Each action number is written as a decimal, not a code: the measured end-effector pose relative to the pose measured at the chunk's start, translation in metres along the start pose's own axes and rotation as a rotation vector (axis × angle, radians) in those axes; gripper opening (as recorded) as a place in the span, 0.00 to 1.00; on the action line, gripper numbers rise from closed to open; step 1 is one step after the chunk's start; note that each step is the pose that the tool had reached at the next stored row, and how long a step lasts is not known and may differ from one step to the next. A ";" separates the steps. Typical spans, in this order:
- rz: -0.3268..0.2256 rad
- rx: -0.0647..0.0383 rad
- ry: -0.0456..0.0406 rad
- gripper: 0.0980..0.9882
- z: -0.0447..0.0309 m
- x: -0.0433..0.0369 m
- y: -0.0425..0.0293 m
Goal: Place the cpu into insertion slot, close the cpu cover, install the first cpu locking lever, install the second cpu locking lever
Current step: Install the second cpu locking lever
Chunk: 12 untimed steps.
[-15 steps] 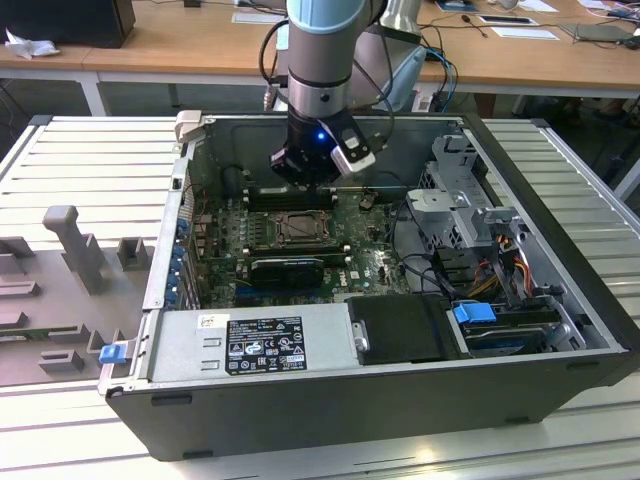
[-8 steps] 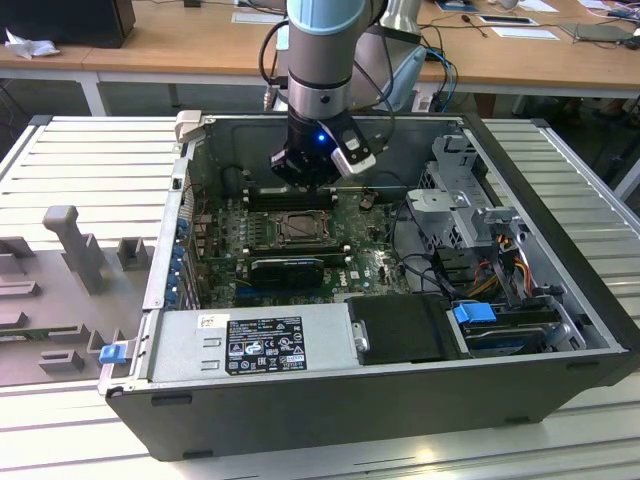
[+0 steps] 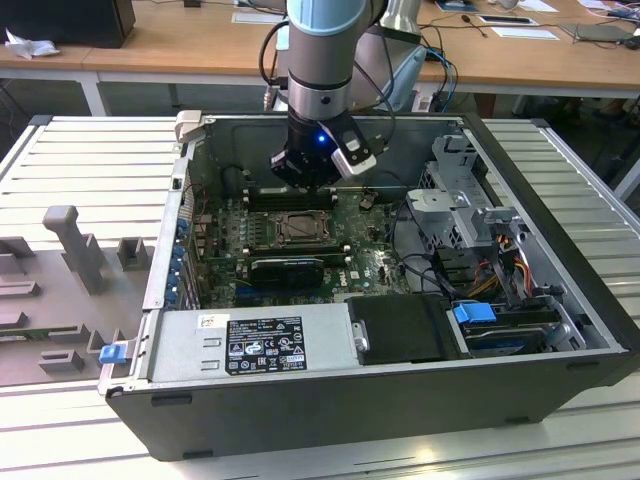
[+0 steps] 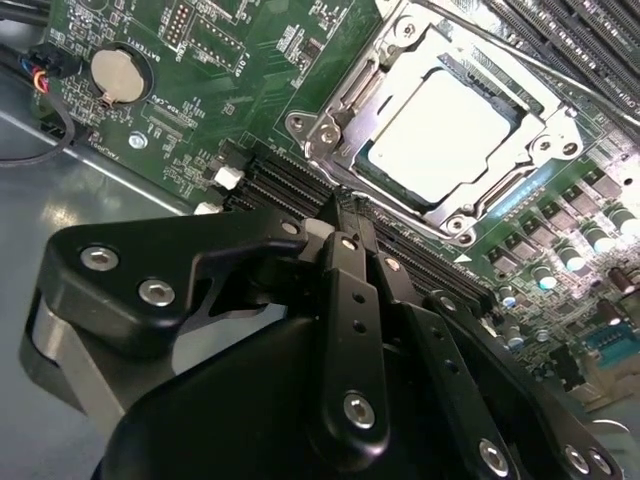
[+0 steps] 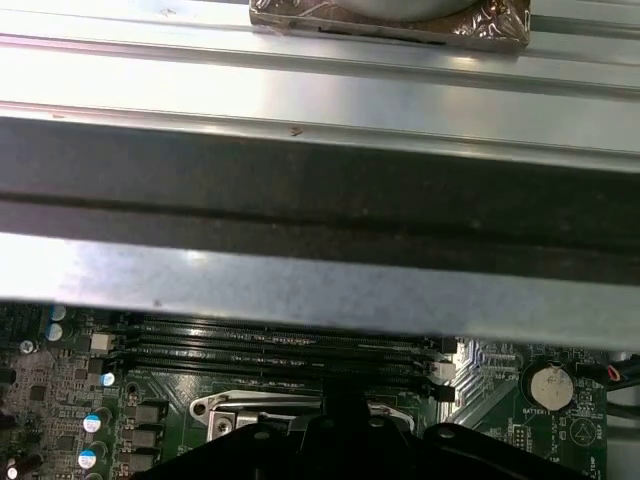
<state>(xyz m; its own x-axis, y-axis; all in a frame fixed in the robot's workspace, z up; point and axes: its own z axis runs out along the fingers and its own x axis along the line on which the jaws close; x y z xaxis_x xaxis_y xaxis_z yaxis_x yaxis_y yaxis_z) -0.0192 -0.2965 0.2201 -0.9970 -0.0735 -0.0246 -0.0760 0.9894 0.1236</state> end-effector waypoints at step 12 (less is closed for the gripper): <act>0.000 0.000 -0.0001 0.01 -0.0009 0.0006 -0.0077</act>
<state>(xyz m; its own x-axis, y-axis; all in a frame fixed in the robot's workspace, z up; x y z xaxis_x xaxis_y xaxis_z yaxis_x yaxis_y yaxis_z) -0.0192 -0.3043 0.2201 -0.9970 -0.0733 -0.0247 -0.0758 0.9894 0.1238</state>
